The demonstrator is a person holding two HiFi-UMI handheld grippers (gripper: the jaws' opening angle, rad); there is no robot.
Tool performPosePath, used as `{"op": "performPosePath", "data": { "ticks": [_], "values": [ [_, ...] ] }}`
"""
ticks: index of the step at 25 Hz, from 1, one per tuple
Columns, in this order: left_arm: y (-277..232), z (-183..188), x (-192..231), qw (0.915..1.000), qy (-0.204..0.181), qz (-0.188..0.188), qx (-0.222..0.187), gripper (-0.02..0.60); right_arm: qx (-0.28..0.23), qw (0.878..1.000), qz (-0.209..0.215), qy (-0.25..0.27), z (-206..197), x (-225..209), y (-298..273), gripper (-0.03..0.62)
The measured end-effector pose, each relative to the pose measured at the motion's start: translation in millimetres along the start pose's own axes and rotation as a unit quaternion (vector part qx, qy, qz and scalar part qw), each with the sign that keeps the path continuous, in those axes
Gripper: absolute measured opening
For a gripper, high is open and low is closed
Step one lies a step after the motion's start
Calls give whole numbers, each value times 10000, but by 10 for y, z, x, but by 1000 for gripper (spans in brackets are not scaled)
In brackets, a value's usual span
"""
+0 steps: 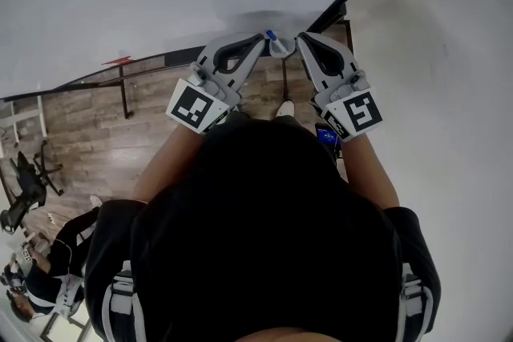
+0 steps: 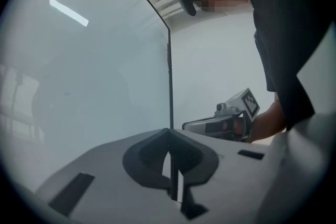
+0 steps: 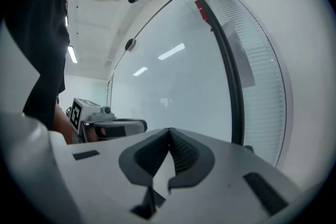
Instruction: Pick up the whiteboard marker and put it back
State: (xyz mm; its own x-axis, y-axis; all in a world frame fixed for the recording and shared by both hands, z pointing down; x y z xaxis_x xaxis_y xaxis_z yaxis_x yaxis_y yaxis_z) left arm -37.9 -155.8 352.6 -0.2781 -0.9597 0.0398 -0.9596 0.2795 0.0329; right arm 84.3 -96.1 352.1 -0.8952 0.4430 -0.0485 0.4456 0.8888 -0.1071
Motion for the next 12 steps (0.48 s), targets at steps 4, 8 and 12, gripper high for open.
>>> {"op": "performPosePath", "data": {
  "ticks": [4,8,12],
  "values": [
    [-60,-13,-37,10000,-61,-18,67,3,-259,9996,42,108,144,56,69,2],
    [-87,-22,-59,9999,-35,-59,85,3,-248,9996,-25,145,107,79,98,1],
    [-86,9,-60,10000,-37,-79,45,3,-226,9997,-75,84,62,82,122,2]
  ]
}}
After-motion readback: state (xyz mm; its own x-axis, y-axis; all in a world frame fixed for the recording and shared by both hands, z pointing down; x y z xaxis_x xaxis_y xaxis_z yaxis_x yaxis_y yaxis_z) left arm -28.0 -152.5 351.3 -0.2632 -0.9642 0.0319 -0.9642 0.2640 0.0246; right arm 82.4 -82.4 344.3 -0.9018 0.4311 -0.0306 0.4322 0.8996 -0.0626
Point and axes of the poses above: the fingertips, and each gripper's own axes: y backward along the fingers, x to its left, z out of its top, the point moved 5 cm from there along y, backward along the fingers, and after that the axes turned 8 degrees about z, right-handed, at the moved point
